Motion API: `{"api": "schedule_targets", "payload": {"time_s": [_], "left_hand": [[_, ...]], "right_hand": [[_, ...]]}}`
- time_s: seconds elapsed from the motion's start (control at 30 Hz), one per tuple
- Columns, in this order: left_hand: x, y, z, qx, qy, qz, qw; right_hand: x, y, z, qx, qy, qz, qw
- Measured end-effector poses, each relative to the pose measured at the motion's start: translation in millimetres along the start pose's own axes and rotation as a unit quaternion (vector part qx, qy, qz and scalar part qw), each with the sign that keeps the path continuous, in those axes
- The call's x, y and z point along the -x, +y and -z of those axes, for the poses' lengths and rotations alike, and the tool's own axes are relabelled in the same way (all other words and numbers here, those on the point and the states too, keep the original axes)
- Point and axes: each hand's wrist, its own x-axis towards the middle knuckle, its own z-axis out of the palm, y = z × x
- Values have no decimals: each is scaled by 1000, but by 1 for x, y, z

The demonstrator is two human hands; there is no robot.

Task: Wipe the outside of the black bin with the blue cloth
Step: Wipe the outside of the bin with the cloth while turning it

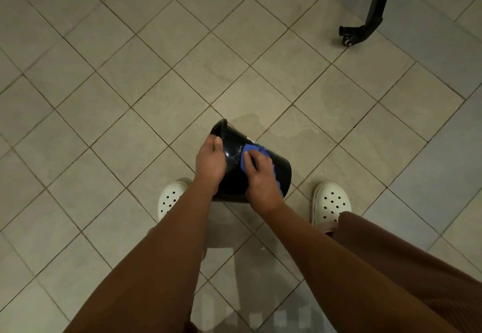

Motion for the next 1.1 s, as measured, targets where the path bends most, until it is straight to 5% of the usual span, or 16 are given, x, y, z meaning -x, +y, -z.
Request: {"api": "schedule_targets", "payload": {"time_s": [0.13,0.37,0.67,0.97,1.1], "left_hand": [[2,0,-1,-1,4,-7,1000],[3,2,1,12,10,11,1000],[1,12,6,83,-40,111,990],[2,16,4,93,-45,109,989],[0,13,7,101,-45,120,987]], "right_hand": [[-17,-6,9,-20,1,26,999],[-13,9,11,-1,-24,-58,998],[5,9,-5,9,-18,93,995],[4,2,-3,-99,-2,-15,995],[14,7,-14,-33,7,92,995]]}}
